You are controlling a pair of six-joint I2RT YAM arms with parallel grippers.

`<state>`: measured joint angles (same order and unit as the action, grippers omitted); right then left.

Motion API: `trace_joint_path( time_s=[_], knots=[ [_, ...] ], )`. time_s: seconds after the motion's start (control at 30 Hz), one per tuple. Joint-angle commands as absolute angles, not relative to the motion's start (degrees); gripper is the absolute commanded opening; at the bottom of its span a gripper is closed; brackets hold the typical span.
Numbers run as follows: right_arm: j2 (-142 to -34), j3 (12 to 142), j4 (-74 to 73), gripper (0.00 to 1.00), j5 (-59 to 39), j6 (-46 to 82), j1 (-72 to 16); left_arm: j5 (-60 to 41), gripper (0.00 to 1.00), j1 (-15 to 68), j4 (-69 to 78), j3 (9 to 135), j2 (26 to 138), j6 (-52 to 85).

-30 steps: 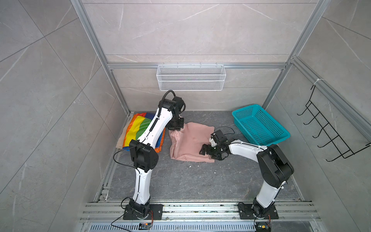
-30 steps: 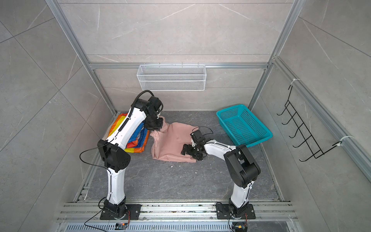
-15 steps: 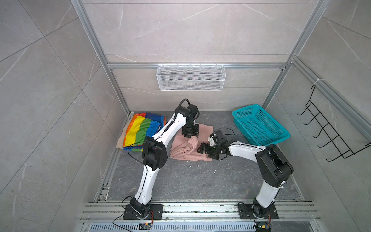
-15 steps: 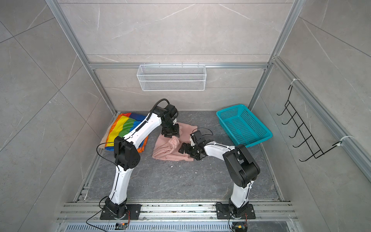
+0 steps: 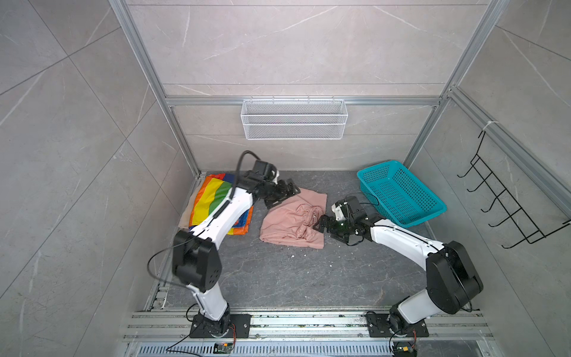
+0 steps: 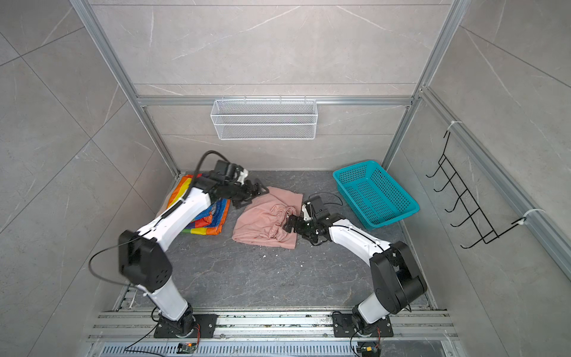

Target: Fold and stack the shorts

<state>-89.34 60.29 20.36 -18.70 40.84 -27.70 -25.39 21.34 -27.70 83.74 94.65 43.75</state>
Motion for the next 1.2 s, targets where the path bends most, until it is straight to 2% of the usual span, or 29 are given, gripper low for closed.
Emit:
trace_joint_path(
  time_s=[0.0,0.23,0.43,0.5,0.6,0.7,0.77,0.83,0.9,1.0,1.17],
  knots=[
    [-92.66,65.29,25.67,0.99,-15.77,37.97,-27.95,-33.36,0.99,19.48,-9.17,71.9,93.51,54.5],
    [-105.82,77.84,29.17,0.99,-12.56,35.24,-28.04,-34.03,0.99,19.78,0.23,57.53,92.42,58.5],
    [-117.34,91.35,35.79,0.99,-7.71,32.53,-27.94,-34.9,0.99,19.95,5.83,51.9,94.39,60.47],
    [-120.25,94.4,36.7,0.95,-7.45,32.29,-27.95,-34.46,0.99,19.99,6.66,50.19,94.71,60.42],
    [-122.86,97.12,37.61,0.85,-6.95,31.86,-27.99,-35.05,0.99,19.86,8.1,48.22,95.68,60.5],
    [-123.2,97.98,37.12,0.57,-7.92,31.64,-27.97,-35.07,0.99,19.86,8.35,47.05,96.15,59.78],
    [-122.26,98.38,36.5,0.34,-9.05,31.57,-27.95,-34.9,0.99,19.86,8.04,46.46,96.31,59.01],
    [-120.56,99.07,36.0,0.16,-10.03,31.54,-28.04,-34.9,0.99,19.86,7.6,46.15,96.33,58.54],
    [-118.45,100.0,35.54,0.05,-10.77,31.38,-28.07,-34.81,0.99,19.86,7.29,45.72,96.0,58.29],
    [-115.53,101.33,34.51,0.0,-9.84,30.91,-27.71,-34.23,1.0,19.83,6.59,44.43,94.96,57.62],
    [-118.7,104.76,35.81,0.0,-9.94,29.07,-25.29,-33.64,0.99,19.86,7.32,41.65,93.63,57.9]
  ],
)
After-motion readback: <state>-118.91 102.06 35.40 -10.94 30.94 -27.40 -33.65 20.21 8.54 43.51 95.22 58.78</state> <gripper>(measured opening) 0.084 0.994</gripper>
